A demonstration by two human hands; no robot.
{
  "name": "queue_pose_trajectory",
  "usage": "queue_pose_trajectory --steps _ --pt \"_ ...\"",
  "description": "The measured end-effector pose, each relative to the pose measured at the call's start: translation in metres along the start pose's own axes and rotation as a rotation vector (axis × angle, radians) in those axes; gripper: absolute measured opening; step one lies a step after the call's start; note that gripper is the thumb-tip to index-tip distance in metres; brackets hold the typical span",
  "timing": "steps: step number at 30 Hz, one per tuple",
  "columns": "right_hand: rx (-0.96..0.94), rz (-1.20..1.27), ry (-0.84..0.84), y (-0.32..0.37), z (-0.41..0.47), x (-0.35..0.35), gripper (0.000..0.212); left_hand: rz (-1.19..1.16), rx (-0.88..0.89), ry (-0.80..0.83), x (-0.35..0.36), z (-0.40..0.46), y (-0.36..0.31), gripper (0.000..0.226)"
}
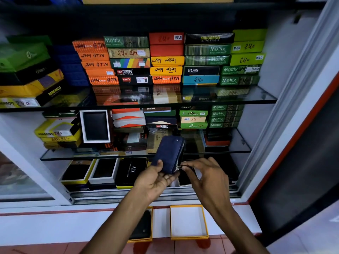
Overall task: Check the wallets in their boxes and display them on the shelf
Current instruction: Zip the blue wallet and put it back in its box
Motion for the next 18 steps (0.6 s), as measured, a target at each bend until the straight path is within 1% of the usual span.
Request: queue_pose_trajectory --steps 3,6,8,11,14,16,18 --pt "-0.044 -0.044 -0.046 0.001 0.005 -0.008 0.010 0.072 0.009 0.013 -0.008 -0.003 0.003 0.025" --pt "0.000 -0.014 -0.132 -0.010 0.018 -0.027 0.011 0.195 0.048 0.033 -0.021 -0.006 -0.002 0.016" --pt "0.036 0.036 -0.126 -0.021 0.029 -0.036 0.012 0.274 0.064 0.105 -0.024 -0.013 -0.009 0.020" --pt "0.054 0.166 -0.005 -0.029 0.042 -0.031 0.010 0.396 0.050 0.224 -0.024 -0.023 -0.021 0.036" --pt "0.045 0.313 0.102 -0.032 0.059 -0.021 0.010 0.504 -0.007 0.326 -0.021 -0.030 -0.028 0.041" --pt "0.001 0.488 0.248 -0.026 0.070 -0.009 0.010 0.549 -0.049 0.405 -0.015 -0.036 -0.029 0.039" --pt "-0.046 0.579 0.420 -0.011 0.074 0.005 0.010 0.608 -0.084 0.493 -0.007 -0.043 -0.025 0.031"
Point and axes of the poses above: each hand's wrist, its own z-axis towards the middle knuckle, its own x-axis out of the palm, y = z × x, the point moved 5 cm from there along z, towards the middle knuckle, and after that the axes turned 3 degrees about z, right-handed, at the moved point
